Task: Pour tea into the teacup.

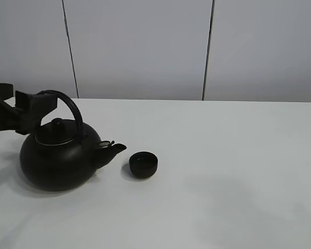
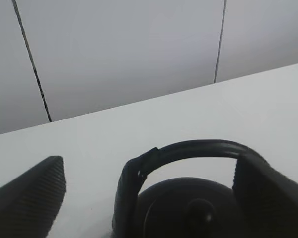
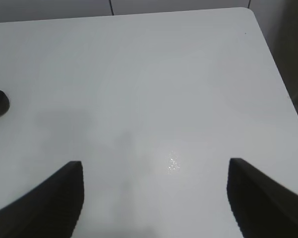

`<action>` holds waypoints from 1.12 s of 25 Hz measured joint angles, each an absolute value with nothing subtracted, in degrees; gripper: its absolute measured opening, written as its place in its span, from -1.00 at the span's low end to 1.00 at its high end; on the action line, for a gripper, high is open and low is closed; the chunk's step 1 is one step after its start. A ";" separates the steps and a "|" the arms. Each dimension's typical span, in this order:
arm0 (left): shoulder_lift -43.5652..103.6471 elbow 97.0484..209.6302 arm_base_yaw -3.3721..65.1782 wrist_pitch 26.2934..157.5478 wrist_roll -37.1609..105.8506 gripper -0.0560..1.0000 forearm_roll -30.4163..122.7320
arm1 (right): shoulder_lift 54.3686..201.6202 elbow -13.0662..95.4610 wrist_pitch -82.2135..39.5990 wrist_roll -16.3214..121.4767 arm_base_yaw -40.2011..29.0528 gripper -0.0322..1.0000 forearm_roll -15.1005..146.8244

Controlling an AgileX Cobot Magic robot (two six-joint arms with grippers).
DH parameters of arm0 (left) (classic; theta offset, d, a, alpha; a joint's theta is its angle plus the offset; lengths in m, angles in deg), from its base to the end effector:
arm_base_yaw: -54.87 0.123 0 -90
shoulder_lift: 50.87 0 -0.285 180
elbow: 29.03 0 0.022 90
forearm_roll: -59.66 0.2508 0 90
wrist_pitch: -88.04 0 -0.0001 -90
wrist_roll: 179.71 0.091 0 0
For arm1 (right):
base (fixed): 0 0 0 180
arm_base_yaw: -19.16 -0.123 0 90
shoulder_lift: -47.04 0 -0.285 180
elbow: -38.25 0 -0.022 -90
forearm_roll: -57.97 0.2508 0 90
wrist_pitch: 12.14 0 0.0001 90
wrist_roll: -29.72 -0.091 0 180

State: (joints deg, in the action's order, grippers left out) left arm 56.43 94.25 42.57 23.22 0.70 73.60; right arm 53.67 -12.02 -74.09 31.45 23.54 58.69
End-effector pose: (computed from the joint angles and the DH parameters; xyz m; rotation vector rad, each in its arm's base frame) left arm 0.2522 -0.0753 0.1447 0.4423 1.6893 -0.2664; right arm -0.0053 0.0014 0.2673 0.0473 2.0741 -0.0502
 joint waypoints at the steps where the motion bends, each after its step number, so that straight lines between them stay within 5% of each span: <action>1: 55.05 93.65 42.57 23.16 0.29 0.37 73.60 | 53.67 -12.02 -74.09 31.45 23.54 0.12 58.69; 4: 49.34 92.57 42.23 26.08 -1.51 0.38 73.52 | 53.67 -12.02 -74.09 31.45 23.54 0.12 58.69; 8: 37.43 94.95 41.27 46.00 -7.31 0.39 75.80 | 53.67 -12.02 -74.09 31.45 23.54 0.12 58.69; 13: 24.77 109.75 41.21 76.64 -10.91 0.39 86.01 | 53.67 -12.02 -74.09 31.45 23.54 0.12 58.69; 19: 12.79 125.24 41.21 105.86 -8.65 0.39 78.07 | 53.67 -12.02 -74.09 31.45 23.54 0.12 58.69; 28: -18.59 115.90 41.21 128.62 2.46 0.39 69.04 | 53.67 -12.02 -74.09 31.45 23.54 0.12 58.69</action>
